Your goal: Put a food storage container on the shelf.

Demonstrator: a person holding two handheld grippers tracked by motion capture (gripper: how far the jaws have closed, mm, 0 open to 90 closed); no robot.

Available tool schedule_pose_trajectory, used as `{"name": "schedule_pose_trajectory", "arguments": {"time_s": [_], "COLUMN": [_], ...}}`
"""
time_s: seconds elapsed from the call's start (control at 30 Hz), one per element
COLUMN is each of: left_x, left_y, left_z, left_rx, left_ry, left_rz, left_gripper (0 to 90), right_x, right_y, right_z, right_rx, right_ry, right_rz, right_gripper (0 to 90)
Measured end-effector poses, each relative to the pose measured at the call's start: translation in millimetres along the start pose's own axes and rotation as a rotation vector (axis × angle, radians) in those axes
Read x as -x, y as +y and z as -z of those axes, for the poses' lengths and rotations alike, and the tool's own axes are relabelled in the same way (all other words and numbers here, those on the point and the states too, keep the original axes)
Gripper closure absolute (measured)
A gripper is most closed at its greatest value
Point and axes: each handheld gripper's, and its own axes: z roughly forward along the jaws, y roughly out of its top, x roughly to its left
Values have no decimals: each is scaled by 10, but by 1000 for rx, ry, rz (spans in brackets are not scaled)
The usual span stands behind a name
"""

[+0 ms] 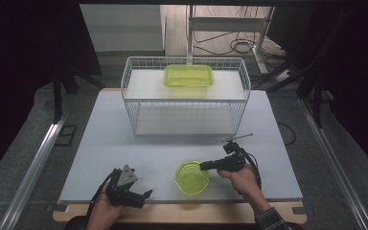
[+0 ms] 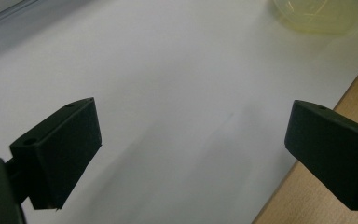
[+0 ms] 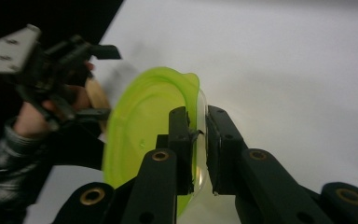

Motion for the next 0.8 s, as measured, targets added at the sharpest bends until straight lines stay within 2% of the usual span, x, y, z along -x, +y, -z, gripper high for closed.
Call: {"name": "schedule_pose_trajectory", "arguments": {"time_s": [0.17,0.57,0.8], "left_x": [3,5,2], "left_y": [1,2,5], "left_z": [0,1,3], "left_rx": [0,0,2], "left_ry": [1,5,0], "left_rz": [-2,-4,5], "left_gripper": [34,34,34], "right_x": [-16,7,-16], "right_y": [-1,35,80], "right_z": [20,163,234], "right_rx": [14,93,124], "right_ry": [3,44,52], "right_rz": [-8,-39,-36], "right_gripper": [814,814,815]}}
